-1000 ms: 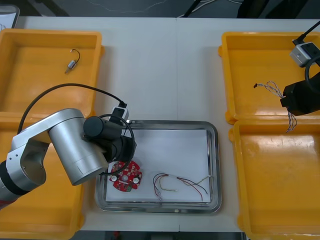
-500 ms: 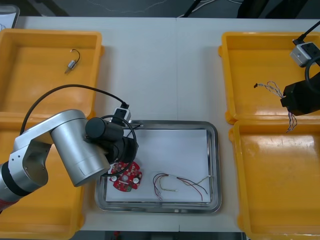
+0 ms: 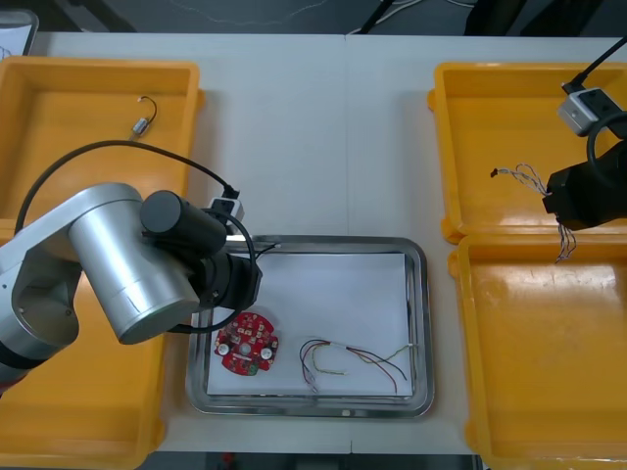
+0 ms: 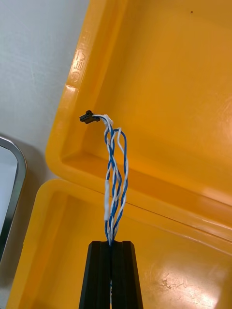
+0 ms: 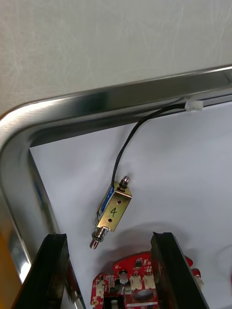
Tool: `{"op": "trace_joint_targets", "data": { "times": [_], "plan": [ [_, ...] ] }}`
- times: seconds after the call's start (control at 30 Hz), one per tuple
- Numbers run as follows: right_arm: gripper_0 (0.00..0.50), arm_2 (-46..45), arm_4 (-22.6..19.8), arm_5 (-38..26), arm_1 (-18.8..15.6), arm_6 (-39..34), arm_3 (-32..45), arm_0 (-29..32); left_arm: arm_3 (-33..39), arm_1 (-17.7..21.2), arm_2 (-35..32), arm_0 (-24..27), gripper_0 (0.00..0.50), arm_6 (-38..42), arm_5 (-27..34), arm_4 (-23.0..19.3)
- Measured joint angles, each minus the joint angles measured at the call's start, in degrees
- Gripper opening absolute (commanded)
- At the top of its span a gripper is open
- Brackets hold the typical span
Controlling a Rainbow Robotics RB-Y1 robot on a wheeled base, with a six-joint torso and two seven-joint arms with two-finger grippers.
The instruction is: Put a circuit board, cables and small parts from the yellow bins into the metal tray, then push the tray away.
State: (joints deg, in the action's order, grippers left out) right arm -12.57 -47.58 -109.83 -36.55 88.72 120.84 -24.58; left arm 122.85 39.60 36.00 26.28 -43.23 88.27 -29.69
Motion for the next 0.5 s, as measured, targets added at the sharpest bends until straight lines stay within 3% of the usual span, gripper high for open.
{"op": "trace_joint_targets", "data": {
  "times": [0.5],
  "plan": [
    [0.0,7.2,-0.6,0.0,0.0,0.0,2.6,-2.1,3.7,0.2,-15.8,1.8,0.5,0.0,10.2,-10.5]
  ]
}}
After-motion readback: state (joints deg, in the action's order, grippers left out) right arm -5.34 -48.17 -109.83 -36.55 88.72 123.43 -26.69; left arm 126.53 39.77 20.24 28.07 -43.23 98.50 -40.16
